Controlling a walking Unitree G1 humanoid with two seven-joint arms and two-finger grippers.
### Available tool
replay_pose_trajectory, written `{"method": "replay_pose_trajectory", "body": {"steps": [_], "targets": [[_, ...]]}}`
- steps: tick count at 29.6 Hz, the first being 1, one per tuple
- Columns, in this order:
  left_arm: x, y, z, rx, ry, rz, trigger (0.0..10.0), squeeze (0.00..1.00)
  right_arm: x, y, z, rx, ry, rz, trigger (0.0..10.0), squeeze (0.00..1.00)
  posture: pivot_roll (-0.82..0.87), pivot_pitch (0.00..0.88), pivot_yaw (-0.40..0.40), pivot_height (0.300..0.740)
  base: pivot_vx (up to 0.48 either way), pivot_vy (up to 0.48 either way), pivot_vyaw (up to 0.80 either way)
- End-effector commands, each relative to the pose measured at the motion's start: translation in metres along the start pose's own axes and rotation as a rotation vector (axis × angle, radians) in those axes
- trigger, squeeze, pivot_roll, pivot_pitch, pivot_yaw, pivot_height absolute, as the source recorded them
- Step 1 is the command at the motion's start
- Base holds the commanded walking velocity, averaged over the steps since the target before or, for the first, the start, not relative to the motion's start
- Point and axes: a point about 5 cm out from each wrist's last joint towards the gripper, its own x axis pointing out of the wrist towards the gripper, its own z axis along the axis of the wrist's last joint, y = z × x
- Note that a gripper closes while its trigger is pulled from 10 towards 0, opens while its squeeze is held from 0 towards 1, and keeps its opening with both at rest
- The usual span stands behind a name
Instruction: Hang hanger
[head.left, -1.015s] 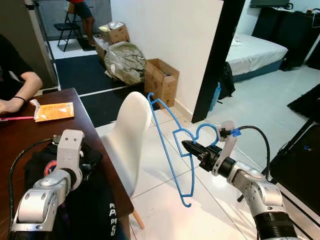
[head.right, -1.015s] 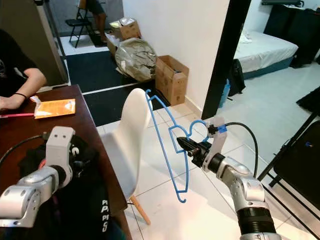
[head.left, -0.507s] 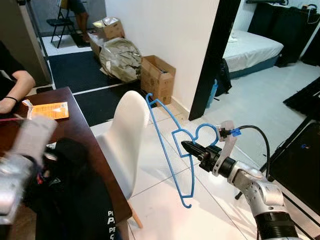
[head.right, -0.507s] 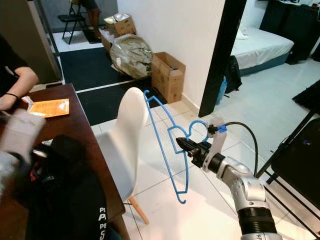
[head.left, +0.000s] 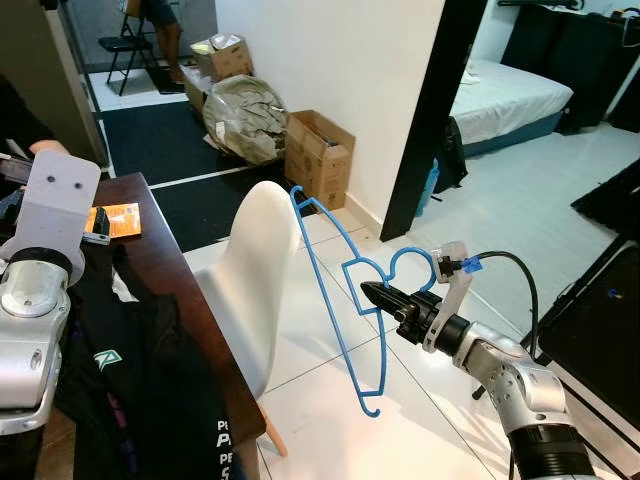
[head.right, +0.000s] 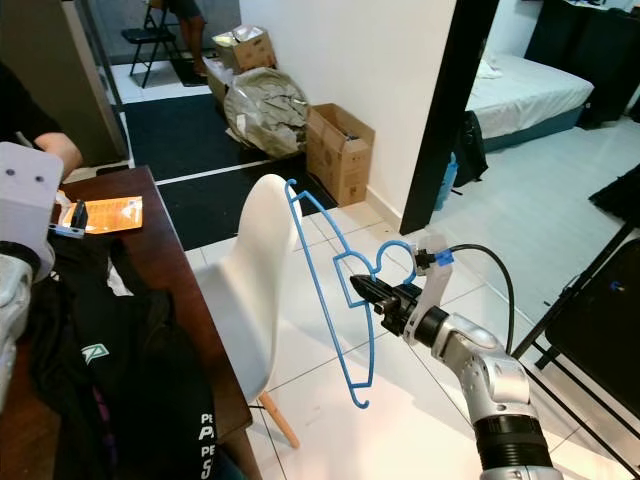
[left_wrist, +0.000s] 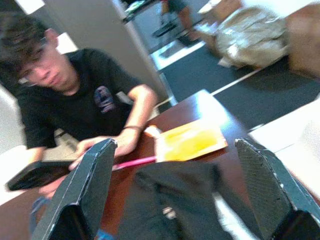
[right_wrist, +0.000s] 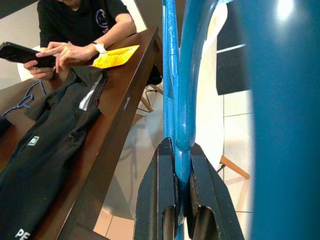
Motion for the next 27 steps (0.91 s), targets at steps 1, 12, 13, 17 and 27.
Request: {"method": "replay_pose_trajectory", "body": {"steps": [1,12,13,17,27], "targets": [[-0.005,-0.013,0.001,-0.038,-0.006,-0.044,10.0,0.00,0.000,0.001,0.000,-0.011,0.004,0.006,10.0,0.00,0.08,0.000,-0.047,0.740,-0.356,0.000,0.00],[-0.018,-0.043,0.011,-0.114,-0.056,-0.104,10.0,0.00,0.002,0.001,0.001,-0.005,-0.004,0.005,10.0,0.00,0.09,0.000,-0.046,0.740,-0.469,0.000,0.00],[-0.019,-0.044,0.010,-0.118,-0.054,-0.101,10.0,0.00,0.002,0.001,0.001,-0.004,-0.004,0.005,10.0,0.00,0.09,0.000,-0.046,0.740,-0.480,0.000,0.00],[-0.021,-0.045,0.006,-0.121,-0.038,-0.095,10.0,0.00,0.002,0.001,0.002,-0.005,-0.006,0.005,10.0,0.00,0.09,0.000,-0.046,0.740,-0.480,0.000,0.00],[-0.026,-0.047,-0.011,-0.165,0.002,-0.099,10.0,0.00,0.003,0.002,0.004,-0.051,-0.013,0.007,10.0,0.00,0.10,0.000,-0.044,0.740,-0.321,0.000,0.16]]}}
